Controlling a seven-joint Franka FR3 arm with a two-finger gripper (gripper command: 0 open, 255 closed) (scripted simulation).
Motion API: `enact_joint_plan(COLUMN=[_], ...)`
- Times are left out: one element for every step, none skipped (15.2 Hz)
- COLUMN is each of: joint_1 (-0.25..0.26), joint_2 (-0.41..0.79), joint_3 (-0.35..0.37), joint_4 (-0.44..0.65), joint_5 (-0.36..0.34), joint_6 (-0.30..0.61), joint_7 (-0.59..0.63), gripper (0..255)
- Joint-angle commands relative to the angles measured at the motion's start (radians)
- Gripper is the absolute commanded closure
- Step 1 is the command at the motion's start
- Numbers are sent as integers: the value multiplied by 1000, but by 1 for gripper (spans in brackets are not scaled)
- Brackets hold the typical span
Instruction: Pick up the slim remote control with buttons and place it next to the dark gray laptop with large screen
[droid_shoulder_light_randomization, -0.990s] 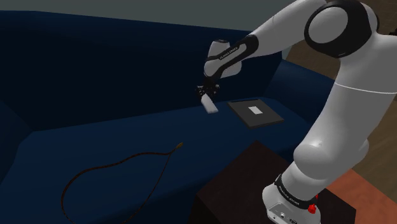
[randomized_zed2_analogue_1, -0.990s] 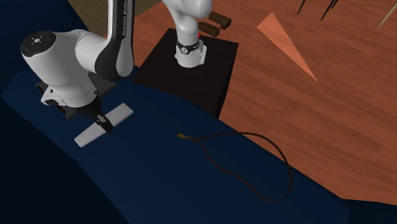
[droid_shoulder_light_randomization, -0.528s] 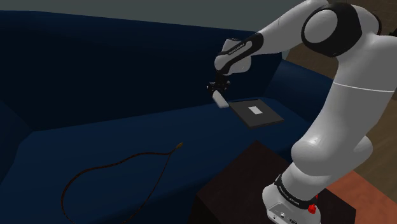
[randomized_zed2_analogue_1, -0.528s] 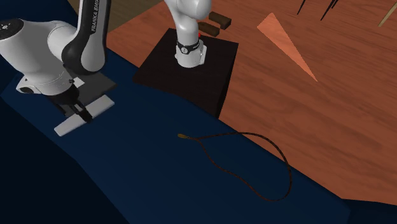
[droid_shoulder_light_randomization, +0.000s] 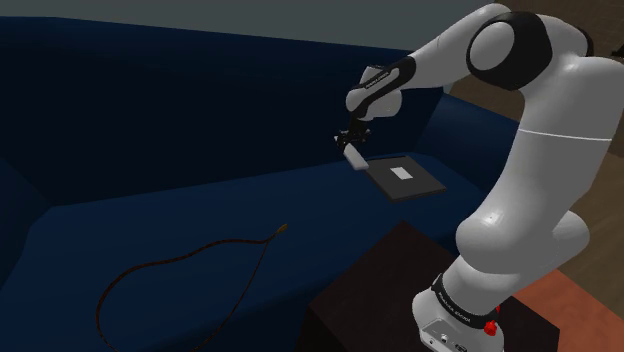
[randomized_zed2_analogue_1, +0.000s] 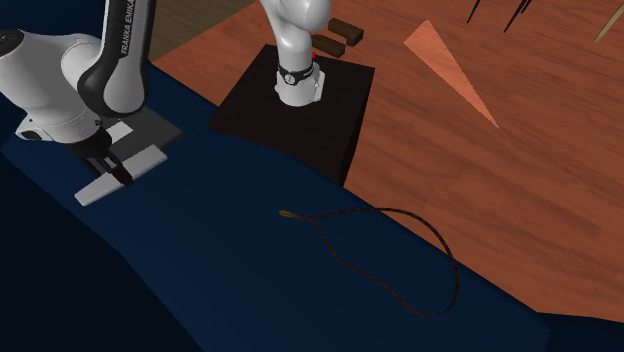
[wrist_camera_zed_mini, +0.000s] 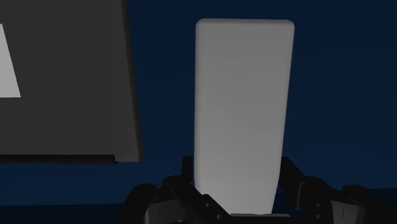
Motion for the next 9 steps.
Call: enact_joint_plan(joint_1=[1, 2, 2, 2, 3, 3, 4, 4, 5], joint_2=[20, 29, 39, 48, 58, 68, 78, 88, 98], joint_3=[-1, -1, -2, -2, -3, -3, -4, -4, -5], joint_4=[-3, -5, -7, -8, -9, -10, -10, -11, -11], joint_5=[-2, -3, -4, -5, -6, -7, -8, -9, -10], joint_6=[24, 35, 46, 57, 68, 78, 89, 99, 110], joint_7=[2, 3, 3, 4, 4, 5, 6, 6, 7], gripper=[255, 255, 255, 255, 255, 255, 255, 255, 255])
